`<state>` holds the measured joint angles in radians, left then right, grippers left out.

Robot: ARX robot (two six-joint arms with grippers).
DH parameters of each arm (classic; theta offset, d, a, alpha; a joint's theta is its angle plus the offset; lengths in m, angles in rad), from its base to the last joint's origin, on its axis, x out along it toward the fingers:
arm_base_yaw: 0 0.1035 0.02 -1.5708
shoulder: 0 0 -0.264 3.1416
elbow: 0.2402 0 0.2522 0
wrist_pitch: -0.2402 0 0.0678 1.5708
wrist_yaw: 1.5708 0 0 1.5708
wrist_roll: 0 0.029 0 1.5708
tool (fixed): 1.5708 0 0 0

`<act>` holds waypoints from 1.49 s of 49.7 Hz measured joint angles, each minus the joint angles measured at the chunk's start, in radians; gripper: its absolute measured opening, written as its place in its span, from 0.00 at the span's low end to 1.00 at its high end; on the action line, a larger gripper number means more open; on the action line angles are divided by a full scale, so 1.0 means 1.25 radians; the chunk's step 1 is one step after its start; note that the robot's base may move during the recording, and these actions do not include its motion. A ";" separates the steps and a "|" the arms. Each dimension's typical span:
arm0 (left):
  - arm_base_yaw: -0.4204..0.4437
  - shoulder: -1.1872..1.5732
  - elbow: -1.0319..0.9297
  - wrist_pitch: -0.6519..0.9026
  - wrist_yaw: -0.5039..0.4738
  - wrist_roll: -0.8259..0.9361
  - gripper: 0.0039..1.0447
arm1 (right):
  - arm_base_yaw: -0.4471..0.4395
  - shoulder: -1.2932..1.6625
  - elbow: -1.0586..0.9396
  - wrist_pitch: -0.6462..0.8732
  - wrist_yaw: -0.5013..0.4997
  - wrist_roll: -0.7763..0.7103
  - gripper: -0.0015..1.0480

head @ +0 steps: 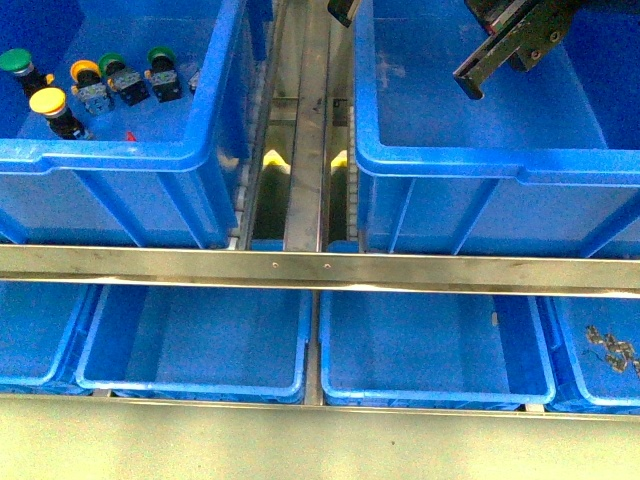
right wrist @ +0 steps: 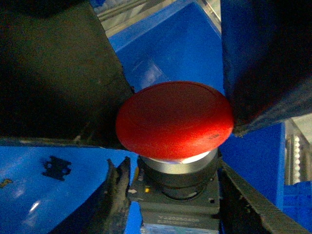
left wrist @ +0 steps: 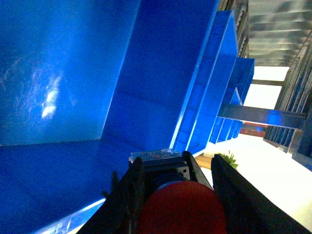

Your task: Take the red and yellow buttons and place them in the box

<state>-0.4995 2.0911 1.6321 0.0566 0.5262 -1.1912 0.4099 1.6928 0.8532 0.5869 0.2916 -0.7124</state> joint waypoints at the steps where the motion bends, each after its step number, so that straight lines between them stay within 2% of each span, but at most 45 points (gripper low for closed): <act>1: 0.000 0.000 0.000 0.000 0.000 0.000 0.32 | 0.000 0.000 0.000 0.000 0.000 -0.002 0.40; 6: 0.000 0.000 0.000 -0.002 0.000 0.001 0.32 | -0.001 0.000 0.000 0.000 0.002 -0.003 0.37; 23: 0.004 0.000 0.000 -0.008 -0.002 0.011 0.32 | 0.000 0.000 -0.006 -0.001 0.006 0.005 0.37; 30: 0.011 0.000 0.001 0.002 -0.023 0.041 0.55 | 0.001 0.000 -0.009 -0.007 0.013 0.025 0.36; 45: 0.042 -0.016 0.001 0.018 -0.038 0.066 0.94 | -0.007 0.007 -0.026 -0.021 0.035 0.055 0.36; 51: 0.061 -0.053 -0.038 0.030 -0.069 0.100 0.93 | -0.009 0.007 -0.030 -0.021 0.035 0.060 0.36; 60: 0.106 -0.193 -0.208 0.099 -0.139 0.227 0.93 | -0.023 0.003 -0.047 -0.020 0.034 0.082 0.36; 68: 0.160 -0.344 -0.377 0.122 -0.148 0.358 0.93 | -0.034 -0.007 -0.065 -0.014 0.027 0.095 0.36; 74: 0.234 -0.455 -0.580 0.073 -0.178 0.472 0.93 | -0.048 -0.026 -0.081 -0.003 0.014 0.118 0.36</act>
<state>-0.2070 1.5223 0.9066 0.1478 0.3038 -0.6006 0.3500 1.6600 0.7525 0.5831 0.3088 -0.5652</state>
